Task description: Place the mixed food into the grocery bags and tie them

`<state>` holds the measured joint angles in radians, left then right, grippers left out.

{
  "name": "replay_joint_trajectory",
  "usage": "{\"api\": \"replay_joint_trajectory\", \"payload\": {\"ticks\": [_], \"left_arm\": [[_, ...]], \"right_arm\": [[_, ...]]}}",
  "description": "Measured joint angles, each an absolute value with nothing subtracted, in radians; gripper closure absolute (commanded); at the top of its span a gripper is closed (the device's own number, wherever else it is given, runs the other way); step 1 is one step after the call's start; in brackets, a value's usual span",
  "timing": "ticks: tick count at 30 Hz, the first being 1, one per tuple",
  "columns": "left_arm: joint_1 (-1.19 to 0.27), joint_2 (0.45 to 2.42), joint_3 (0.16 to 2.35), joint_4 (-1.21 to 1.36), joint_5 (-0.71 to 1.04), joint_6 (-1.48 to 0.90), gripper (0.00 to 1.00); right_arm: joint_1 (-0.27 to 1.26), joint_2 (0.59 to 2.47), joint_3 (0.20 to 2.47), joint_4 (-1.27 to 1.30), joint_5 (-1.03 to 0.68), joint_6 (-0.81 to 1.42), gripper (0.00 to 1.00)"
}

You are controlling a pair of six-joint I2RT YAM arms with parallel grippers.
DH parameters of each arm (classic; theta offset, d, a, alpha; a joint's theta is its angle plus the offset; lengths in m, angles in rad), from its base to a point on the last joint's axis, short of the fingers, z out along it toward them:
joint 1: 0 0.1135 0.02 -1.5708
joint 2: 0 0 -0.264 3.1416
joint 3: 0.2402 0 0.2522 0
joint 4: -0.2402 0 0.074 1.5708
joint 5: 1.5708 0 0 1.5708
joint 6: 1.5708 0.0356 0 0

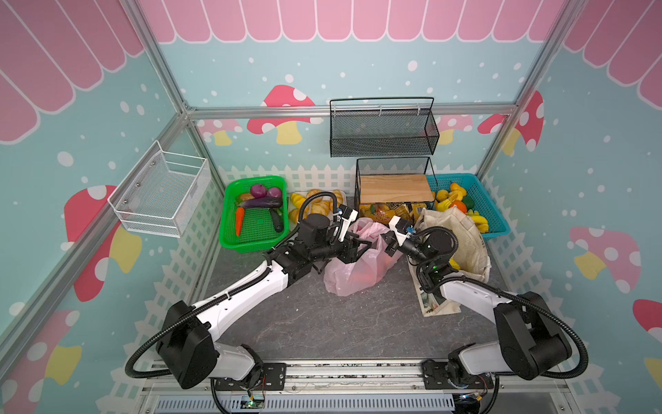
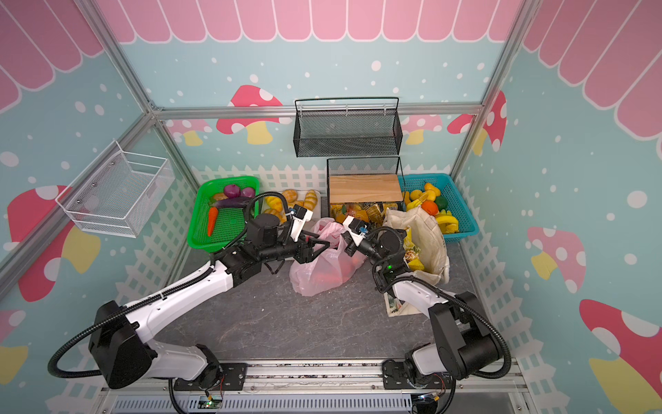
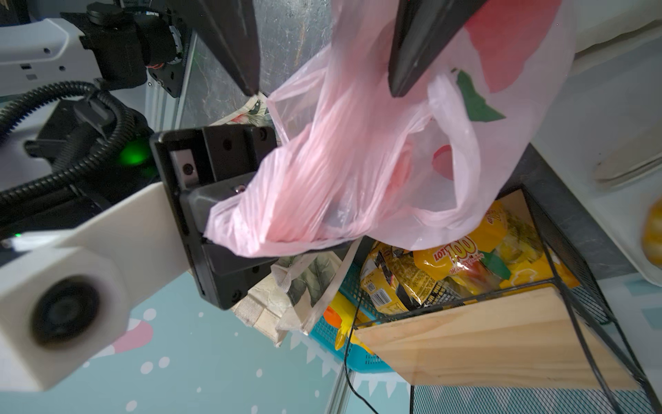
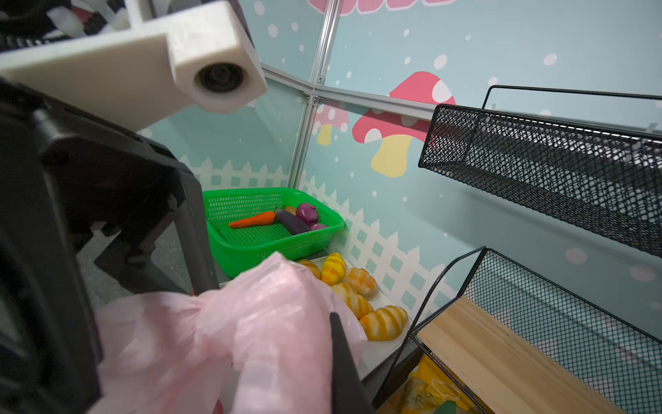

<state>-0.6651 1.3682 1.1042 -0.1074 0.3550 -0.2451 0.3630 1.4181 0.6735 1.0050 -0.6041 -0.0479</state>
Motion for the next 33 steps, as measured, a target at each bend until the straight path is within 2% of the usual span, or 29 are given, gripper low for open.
{"api": "replay_joint_trajectory", "payload": {"ticks": [3, 5, 10, 13, 24, 33], "left_arm": [[-0.634, 1.320, 1.084, -0.107, 0.353, -0.235, 0.30], [-0.599, 1.295, 1.080, -0.108, 0.361, -0.228, 0.33], [-0.541, 1.275, 1.111, -0.140, 0.386, -0.147, 0.59], [-0.539, 1.281, 1.158, -0.177, 0.416, -0.009, 0.68], [-0.545, 1.495, 1.509, -0.509, 0.456, 0.653, 0.74], [-0.590, 1.623, 1.646, -0.733, 0.429, 0.971, 0.75]], "right_arm": [[0.340, 1.418, 0.673, 1.009, -0.654, -0.070, 1.00], [0.326, 1.419, 0.673, 1.013, -0.689, -0.079, 1.00], [0.307, 1.423, 0.675, 1.015, -0.743, -0.095, 1.00], [0.306, 1.424, 0.678, 1.012, -0.764, -0.101, 1.00], [0.306, 1.424, 0.701, 0.985, -0.796, -0.104, 1.00], [0.306, 1.424, 0.703, 0.959, -0.799, -0.105, 1.00]]}}
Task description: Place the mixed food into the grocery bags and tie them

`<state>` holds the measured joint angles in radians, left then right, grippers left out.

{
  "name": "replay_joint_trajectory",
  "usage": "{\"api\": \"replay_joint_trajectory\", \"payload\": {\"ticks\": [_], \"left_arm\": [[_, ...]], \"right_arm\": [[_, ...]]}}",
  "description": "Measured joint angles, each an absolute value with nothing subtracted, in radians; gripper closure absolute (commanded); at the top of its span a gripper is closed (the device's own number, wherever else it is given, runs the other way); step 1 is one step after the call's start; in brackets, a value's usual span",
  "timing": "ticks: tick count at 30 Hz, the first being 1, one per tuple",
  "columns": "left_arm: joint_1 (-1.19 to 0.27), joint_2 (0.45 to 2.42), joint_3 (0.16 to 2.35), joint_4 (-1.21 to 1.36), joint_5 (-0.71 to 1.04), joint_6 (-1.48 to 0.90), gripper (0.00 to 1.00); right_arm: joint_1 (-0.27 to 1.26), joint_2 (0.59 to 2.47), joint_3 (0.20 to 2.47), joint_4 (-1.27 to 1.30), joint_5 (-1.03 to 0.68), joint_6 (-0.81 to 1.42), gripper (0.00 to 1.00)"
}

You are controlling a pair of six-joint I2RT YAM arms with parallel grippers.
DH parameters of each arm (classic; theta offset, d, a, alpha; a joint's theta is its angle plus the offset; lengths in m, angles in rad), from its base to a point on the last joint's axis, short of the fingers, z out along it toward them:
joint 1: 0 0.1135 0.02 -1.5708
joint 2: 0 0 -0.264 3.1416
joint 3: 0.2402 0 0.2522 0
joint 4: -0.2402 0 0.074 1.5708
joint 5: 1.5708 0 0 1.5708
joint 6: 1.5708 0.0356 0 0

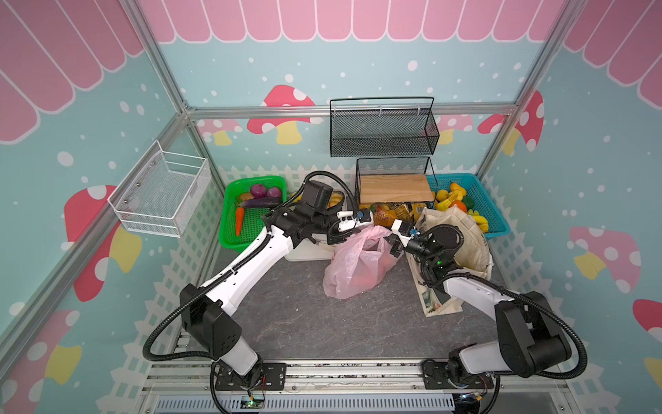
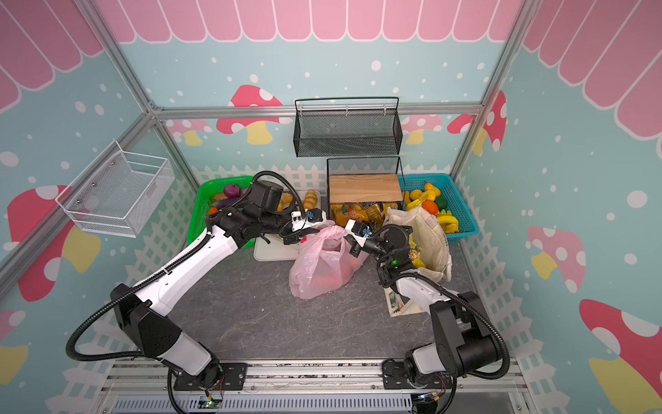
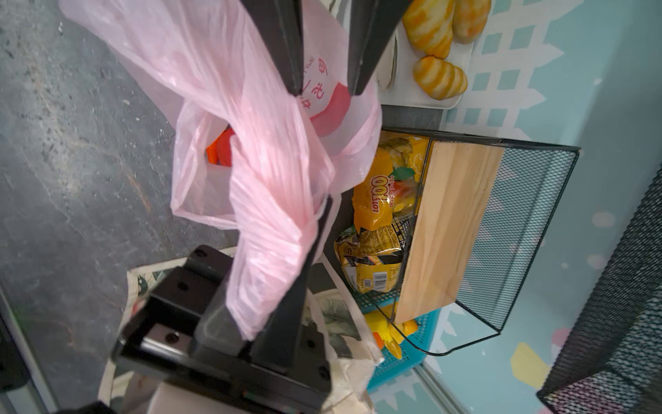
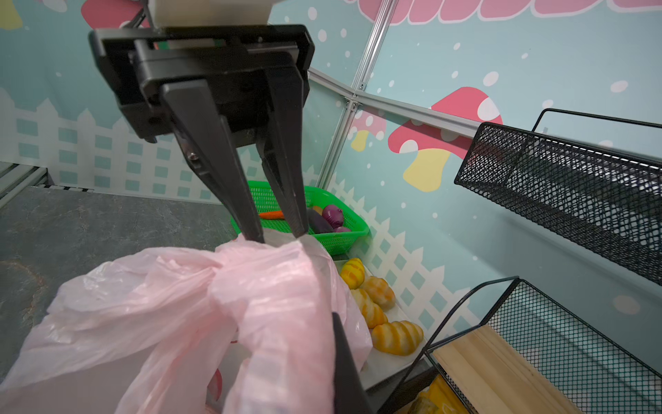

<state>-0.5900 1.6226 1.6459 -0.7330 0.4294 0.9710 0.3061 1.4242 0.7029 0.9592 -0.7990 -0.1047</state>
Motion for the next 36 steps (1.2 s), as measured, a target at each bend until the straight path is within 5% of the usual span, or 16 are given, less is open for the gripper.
{"api": "replay_joint_trajectory", "payload": {"ticks": [21, 36], "left_arm": [[-0.634, 1.769, 1.763, -0.821, 0.329, 1.089, 0.64], [-0.610, 1.858, 1.846, -0.863, 0.453, 1.127, 0.50]], "right_arm": [[0.305, 1.424, 0.716, 0.941, -0.806, -0.104, 1.00], [0.305, 1.424, 0.733, 0.900, -0.799, -0.120, 1.00]]}}
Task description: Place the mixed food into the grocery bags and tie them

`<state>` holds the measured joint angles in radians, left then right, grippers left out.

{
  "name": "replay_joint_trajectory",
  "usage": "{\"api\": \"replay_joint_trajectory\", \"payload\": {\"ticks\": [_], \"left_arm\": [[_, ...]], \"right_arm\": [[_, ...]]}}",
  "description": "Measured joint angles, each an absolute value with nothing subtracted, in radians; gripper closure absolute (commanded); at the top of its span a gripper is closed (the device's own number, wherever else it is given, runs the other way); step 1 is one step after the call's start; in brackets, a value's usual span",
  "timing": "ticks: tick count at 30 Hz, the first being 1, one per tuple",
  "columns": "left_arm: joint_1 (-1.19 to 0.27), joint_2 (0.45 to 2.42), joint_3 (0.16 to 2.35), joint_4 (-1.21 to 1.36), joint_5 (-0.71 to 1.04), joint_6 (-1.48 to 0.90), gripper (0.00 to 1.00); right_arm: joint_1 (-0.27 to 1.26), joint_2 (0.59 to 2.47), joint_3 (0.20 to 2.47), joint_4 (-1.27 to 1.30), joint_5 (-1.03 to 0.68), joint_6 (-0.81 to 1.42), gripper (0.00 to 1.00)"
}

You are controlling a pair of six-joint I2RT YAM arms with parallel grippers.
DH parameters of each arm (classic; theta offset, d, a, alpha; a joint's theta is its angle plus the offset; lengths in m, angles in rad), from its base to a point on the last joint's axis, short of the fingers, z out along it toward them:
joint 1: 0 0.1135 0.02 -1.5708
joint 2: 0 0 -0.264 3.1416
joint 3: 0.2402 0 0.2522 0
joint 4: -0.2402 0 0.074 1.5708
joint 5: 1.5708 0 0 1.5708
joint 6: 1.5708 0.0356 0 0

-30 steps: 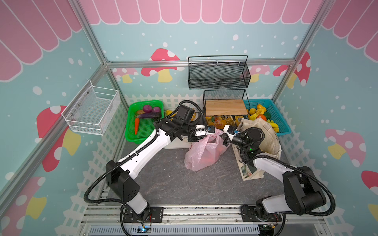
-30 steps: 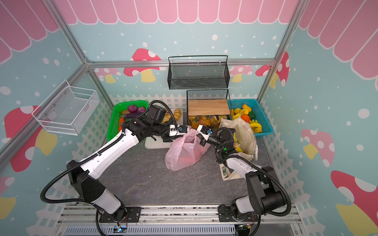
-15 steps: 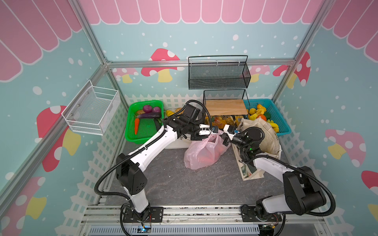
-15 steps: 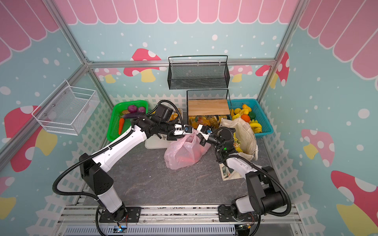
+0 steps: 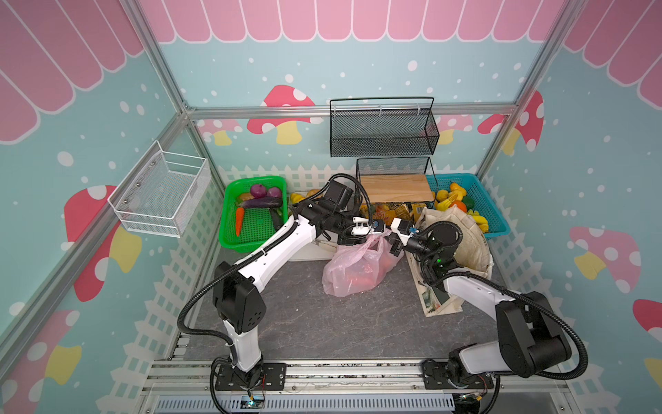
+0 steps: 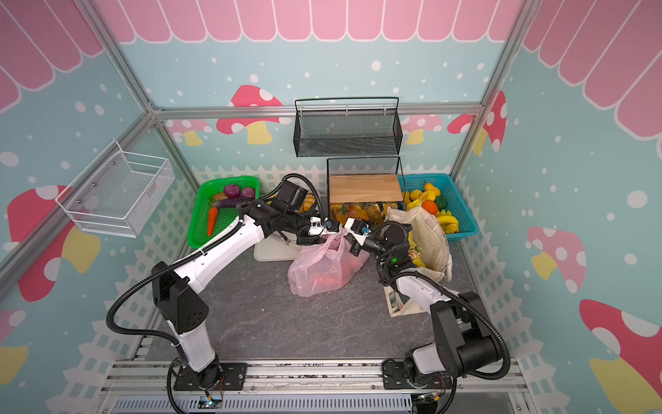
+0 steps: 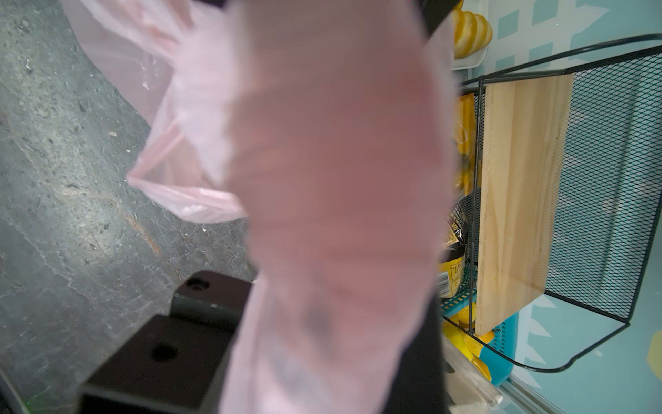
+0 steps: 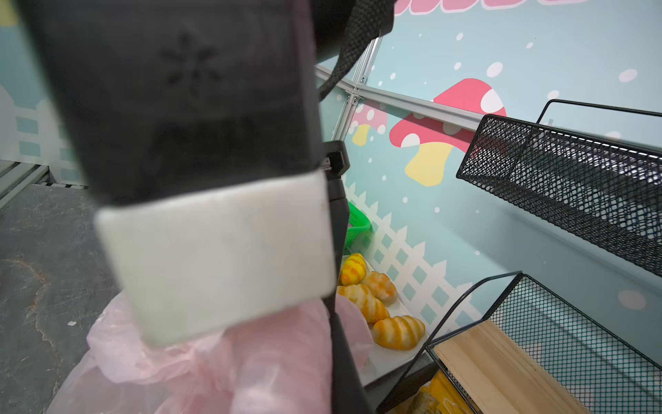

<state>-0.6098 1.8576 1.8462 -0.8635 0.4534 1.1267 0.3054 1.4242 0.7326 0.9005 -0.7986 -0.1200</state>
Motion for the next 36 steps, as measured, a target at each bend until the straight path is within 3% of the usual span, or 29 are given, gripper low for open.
{"api": "replay_joint_trajectory", "payload": {"ticks": [9, 18, 31, 36], "left_arm": [[-0.599, 1.884, 1.858, -0.891, 0.528, 1.130, 0.48], [-0.596, 1.906, 1.856, -0.818, 0.585, 1.058, 0.62], [-0.567, 1.849, 1.758, -0.727, 0.656, 0.960, 0.69], [-0.568, 1.831, 1.732, -0.692, 0.635, 0.897, 0.60]], "right_arm": [[0.305, 1.424, 0.751, 0.883, -0.803, -0.121, 1.00], [0.305, 1.426, 0.751, 0.908, -0.802, -0.103, 1.00], [0.305, 1.422, 0.751, 0.900, -0.734, -0.106, 1.00], [0.308, 1.409, 0.751, 0.891, -0.717, -0.112, 1.00]]}}
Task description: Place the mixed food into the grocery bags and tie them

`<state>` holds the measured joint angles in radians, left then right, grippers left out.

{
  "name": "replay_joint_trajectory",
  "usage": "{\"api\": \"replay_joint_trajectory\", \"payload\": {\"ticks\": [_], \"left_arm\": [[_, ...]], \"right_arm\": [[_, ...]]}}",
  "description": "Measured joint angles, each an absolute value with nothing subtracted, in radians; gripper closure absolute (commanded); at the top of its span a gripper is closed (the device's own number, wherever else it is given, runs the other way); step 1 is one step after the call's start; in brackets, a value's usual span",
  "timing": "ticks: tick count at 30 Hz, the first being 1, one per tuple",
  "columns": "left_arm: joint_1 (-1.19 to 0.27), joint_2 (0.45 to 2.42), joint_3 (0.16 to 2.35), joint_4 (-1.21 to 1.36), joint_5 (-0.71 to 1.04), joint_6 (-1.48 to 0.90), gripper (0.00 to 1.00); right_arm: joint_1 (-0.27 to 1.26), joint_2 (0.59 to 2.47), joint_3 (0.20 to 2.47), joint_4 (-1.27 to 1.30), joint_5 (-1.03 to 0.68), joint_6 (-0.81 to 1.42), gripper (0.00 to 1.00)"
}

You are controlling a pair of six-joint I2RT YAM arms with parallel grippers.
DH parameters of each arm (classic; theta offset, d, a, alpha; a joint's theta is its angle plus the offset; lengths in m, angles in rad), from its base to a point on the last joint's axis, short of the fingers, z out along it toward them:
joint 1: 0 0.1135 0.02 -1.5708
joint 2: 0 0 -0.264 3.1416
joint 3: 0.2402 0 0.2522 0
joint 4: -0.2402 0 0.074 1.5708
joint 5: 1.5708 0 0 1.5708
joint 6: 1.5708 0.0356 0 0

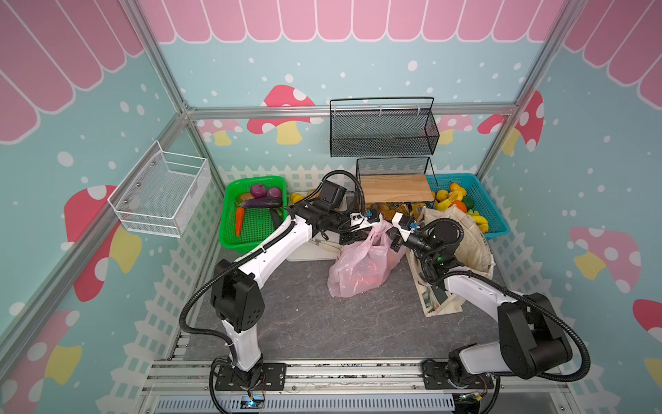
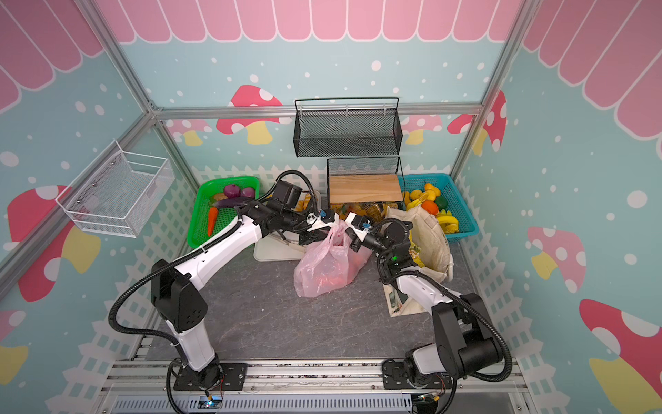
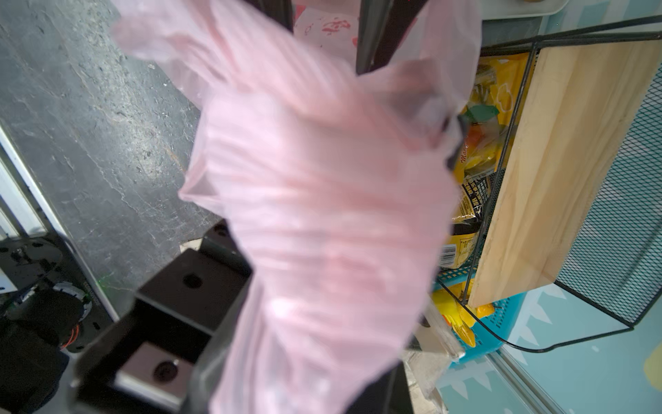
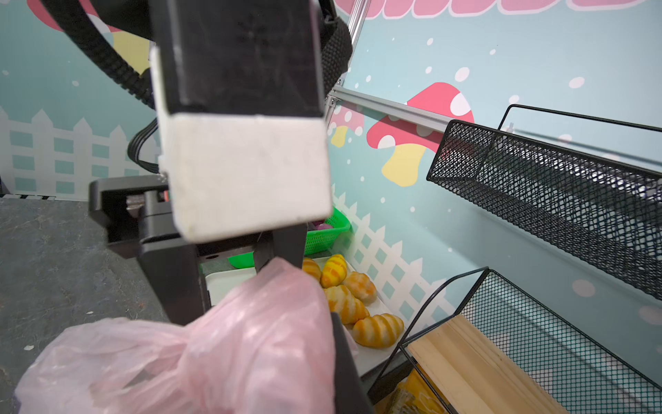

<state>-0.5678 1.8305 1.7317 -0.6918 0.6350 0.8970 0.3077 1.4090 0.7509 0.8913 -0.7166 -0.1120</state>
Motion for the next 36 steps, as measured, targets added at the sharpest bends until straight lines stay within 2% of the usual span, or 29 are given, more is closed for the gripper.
{"api": "replay_joint_trajectory", "payload": {"ticks": [7, 12, 18, 24, 26, 29, 32, 36], "left_arm": [[-0.537, 1.716, 1.592, -0.516, 0.417, 0.667, 0.43], [-0.499, 1.588, 1.502, -0.422, 0.434, 0.554, 0.29], [-0.538, 1.514, 1.477, -0.413, 0.570, 0.539, 0.22], [-0.636, 1.623, 1.577, -0.495, 0.503, 0.593, 0.21], [-0.641, 1.670, 1.613, -0.513, 0.478, 0.604, 0.24], [-0.638, 1.718, 1.642, -0.538, 0.443, 0.612, 0.34], [-0.636, 1.735, 1.646, -0.548, 0.421, 0.618, 0.46], [-0.636, 1.736, 1.646, -0.546, 0.409, 0.628, 0.67]], "right_arm": [[0.308, 1.356, 0.749, 0.804, -0.663, -0.170, 1.00], [0.308, 1.333, 0.748, 0.776, -0.651, -0.185, 1.00], [0.311, 1.332, 0.748, 0.758, -0.647, -0.187, 1.00], [0.322, 1.332, 0.748, 0.754, -0.647, -0.187, 1.00], [0.323, 1.332, 0.748, 0.752, -0.647, -0.187, 1.00], [0.323, 1.332, 0.748, 0.746, -0.647, -0.189, 1.00], [0.323, 1.332, 0.748, 0.734, -0.646, -0.196, 1.00], [0.323, 1.332, 0.748, 0.714, -0.644, -0.210, 1.00]]}}
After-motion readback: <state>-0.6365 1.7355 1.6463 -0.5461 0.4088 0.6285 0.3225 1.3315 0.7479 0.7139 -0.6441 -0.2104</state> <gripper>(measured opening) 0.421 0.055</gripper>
